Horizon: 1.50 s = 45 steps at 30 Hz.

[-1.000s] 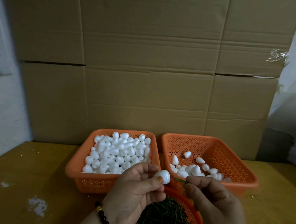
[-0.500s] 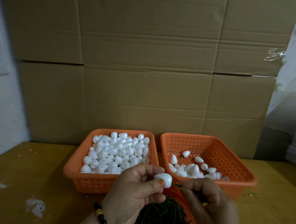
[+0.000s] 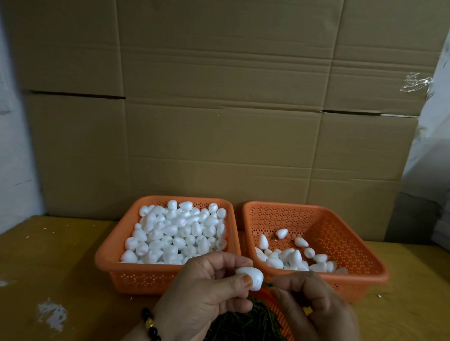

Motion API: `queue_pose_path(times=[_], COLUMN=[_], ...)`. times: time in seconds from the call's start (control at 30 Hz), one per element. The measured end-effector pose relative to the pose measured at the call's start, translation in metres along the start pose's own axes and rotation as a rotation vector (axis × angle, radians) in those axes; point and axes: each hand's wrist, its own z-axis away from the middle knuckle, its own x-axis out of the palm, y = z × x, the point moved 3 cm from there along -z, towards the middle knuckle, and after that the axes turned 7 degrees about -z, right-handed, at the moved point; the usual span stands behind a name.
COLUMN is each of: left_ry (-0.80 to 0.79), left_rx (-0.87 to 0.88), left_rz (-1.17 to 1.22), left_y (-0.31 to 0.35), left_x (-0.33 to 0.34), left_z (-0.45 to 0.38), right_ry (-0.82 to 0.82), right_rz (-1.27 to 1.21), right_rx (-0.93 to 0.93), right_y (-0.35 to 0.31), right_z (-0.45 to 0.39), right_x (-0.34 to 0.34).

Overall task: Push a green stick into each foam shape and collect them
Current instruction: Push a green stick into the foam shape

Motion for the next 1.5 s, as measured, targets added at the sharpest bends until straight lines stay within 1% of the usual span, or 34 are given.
queue_pose_path(times=[0.4,0.83,0.93,1.07,1.37,1.5], left_ry=[-0.007,-0.025,-0.018,-0.028,-0.073,-0.087], left_rx=[0.0,-0.028,-0.046,-0.111,-0.24,-0.281], left_rz=[-0.012,-0.009,0.036,0.181,0.389,0.434], left_y=[0.0,0.001,0.0,0.0,-0.001,-0.005], left_x=[0.002,-0.002,-0.003,-0.005,0.0,0.003], left_z=[0.001,0.0,-0.001,-0.002,-0.001,-0.001], right_ry=[-0.029,-0.083,-0.092,-0.094,-0.144,-0.152], right_rz=[0.012,0.006,-0.023,-0.127,-0.14,-0.177], right_rx=[-0.007,0.079,0.148,0.217,0.229,0.243], right_y=[0.001,0.003,0.007,0.008,0.011,0.01], right_z=[0.001,0.003,0.006,0.007,0.009,0.01], right_x=[0.001,0.002,0.003,0.004,0.007,0.007])
